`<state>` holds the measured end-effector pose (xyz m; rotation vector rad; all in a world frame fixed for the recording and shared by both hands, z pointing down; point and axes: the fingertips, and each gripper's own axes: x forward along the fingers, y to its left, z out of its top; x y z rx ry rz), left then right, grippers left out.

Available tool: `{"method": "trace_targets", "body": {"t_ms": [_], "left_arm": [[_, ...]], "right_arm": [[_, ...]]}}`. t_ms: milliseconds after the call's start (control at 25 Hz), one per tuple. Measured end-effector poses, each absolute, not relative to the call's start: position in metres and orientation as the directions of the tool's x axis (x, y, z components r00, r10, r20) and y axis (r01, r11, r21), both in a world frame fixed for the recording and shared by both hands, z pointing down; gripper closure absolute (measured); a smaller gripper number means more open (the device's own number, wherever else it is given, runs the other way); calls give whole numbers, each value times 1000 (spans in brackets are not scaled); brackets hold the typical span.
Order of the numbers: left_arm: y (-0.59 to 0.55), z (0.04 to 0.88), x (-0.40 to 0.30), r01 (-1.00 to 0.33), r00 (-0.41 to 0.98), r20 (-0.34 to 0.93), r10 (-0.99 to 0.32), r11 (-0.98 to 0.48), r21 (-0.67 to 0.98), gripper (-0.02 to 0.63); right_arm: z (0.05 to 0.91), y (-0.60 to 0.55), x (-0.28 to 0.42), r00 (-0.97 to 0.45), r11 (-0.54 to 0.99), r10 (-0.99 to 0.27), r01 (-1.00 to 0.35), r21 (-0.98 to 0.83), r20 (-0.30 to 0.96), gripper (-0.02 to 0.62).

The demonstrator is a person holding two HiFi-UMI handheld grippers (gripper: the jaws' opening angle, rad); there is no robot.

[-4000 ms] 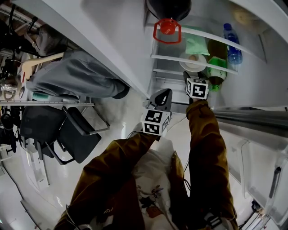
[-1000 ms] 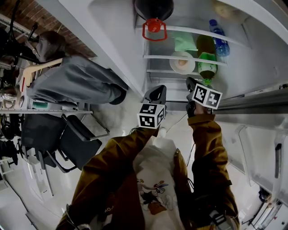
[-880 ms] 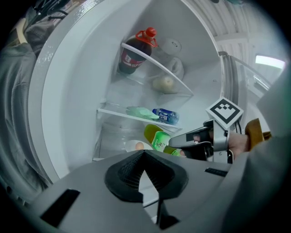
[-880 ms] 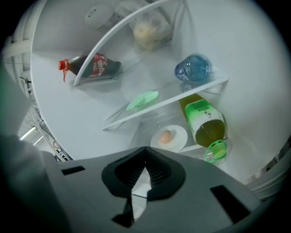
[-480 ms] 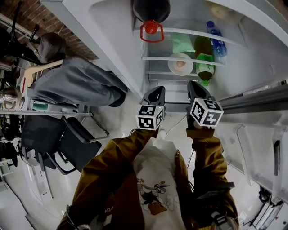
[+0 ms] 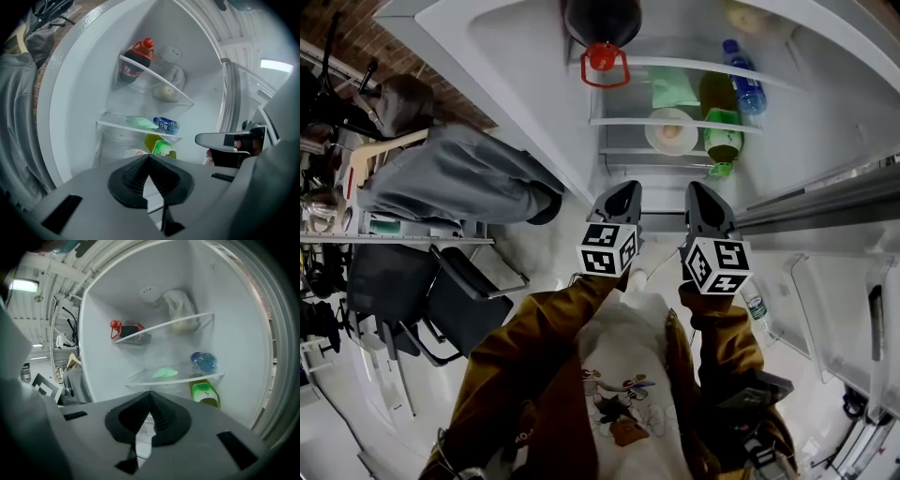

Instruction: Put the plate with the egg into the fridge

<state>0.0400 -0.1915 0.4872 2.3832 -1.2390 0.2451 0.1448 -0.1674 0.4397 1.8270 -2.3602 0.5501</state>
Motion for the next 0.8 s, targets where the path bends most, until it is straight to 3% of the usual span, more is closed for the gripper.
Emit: {"method": "trace_targets", "body": {"t_ms": [800], "left_arm": [[-174,470,33,-807,584,306,-752,-495,322,600]], "right_arm": [[428,-117,129,-200,169,-954,-974,-148,224,591]]}}
